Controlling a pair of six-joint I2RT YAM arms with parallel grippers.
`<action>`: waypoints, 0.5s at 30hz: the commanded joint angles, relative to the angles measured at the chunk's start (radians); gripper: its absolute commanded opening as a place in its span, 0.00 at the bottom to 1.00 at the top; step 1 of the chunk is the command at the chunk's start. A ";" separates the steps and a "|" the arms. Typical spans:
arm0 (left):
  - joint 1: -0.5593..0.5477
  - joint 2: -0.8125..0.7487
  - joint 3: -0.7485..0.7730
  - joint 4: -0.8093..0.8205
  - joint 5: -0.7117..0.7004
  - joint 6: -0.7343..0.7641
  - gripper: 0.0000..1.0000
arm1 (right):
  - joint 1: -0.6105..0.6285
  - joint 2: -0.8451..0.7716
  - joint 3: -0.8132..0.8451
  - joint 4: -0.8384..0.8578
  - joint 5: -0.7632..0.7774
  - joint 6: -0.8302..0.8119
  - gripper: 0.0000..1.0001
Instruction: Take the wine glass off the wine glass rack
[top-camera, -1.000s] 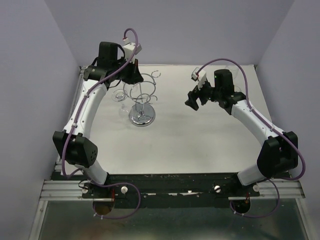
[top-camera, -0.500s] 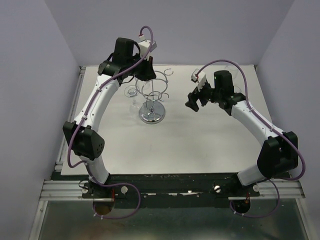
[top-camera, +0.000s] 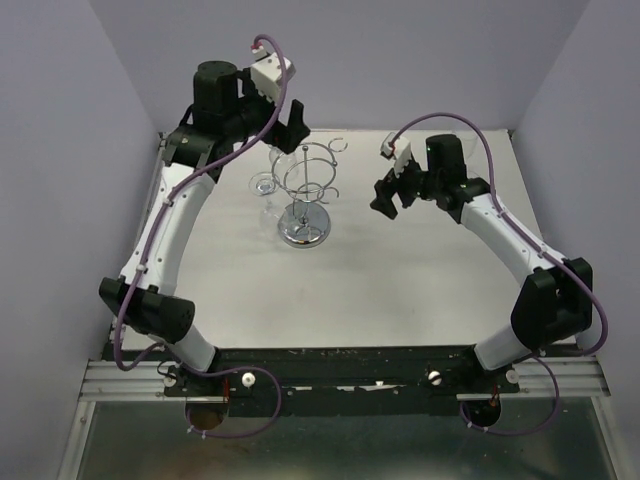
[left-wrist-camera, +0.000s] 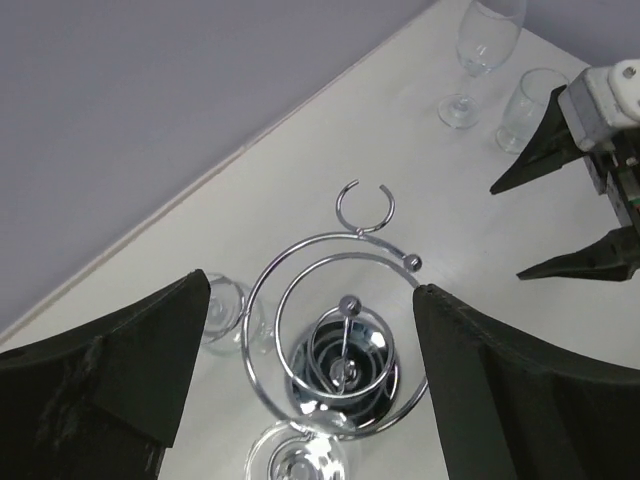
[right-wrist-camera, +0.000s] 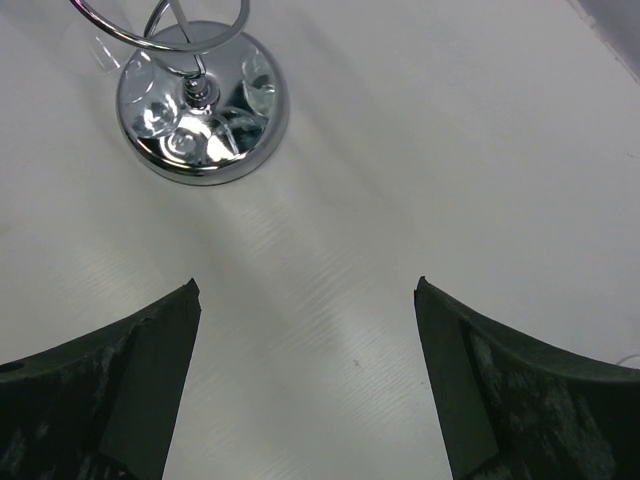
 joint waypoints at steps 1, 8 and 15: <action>0.135 -0.167 -0.138 0.018 -0.033 0.074 0.99 | 0.009 0.016 0.070 -0.092 0.026 -0.011 0.95; 0.410 -0.369 -0.466 0.095 0.194 0.177 0.98 | 0.009 -0.019 0.054 -0.143 0.040 -0.037 0.95; 0.511 -0.489 -0.747 0.115 0.312 0.369 0.95 | 0.009 -0.019 0.034 -0.104 0.014 0.024 0.95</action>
